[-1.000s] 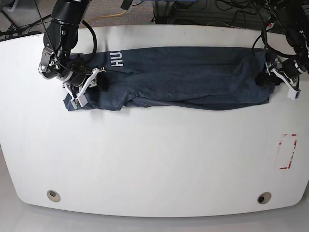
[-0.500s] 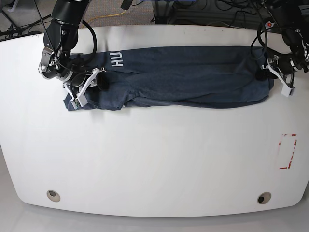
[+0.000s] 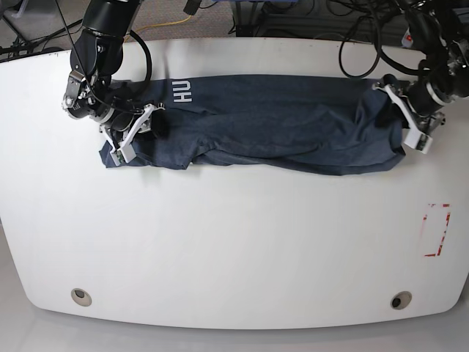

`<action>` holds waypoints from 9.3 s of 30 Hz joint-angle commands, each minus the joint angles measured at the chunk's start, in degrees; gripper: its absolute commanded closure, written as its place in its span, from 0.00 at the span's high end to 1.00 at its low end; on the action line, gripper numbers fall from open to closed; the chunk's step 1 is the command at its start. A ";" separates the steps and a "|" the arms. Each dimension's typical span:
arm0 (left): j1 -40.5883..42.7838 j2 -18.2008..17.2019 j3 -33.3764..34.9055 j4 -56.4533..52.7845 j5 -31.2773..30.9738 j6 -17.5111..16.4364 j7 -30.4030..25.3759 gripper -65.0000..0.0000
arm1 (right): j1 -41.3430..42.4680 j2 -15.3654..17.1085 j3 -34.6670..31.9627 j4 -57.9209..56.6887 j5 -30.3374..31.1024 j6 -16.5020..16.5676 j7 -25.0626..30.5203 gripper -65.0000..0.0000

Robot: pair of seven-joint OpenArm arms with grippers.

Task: Fold the T-shirt properly
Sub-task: 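Grasp the strip's end with the left gripper and fold it toward the right gripper, then reposition the right gripper onto the strip's other end, then fold both ends of the strip inward toward each other with both grippers, then flip the folded bundle over with both grippers, exposing the printed text, then grasp the bundle with both grippers and rotate it on the table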

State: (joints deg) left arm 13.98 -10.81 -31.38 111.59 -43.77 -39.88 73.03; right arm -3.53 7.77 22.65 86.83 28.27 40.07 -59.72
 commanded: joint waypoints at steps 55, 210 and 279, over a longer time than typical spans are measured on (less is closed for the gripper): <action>-9.10 1.62 20.96 1.68 8.65 12.14 -1.78 0.59 | -0.73 0.36 0.33 8.78 0.43 -0.07 -1.16 0.32; 2.15 -11.21 21.66 -3.68 -2.17 8.89 -12.86 0.32 | -0.12 0.71 -30.70 26.27 2.54 -10.67 6.05 0.65; 0.22 -13.06 27.38 2.56 -3.04 2.47 -9.52 0.32 | 16.76 11.70 -36.94 -5.20 4.04 -11.20 17.83 0.18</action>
State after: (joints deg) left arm 13.41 -23.33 -3.60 113.08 -43.88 -36.95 64.47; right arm 11.46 19.81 -14.46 82.85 31.27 28.47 -43.99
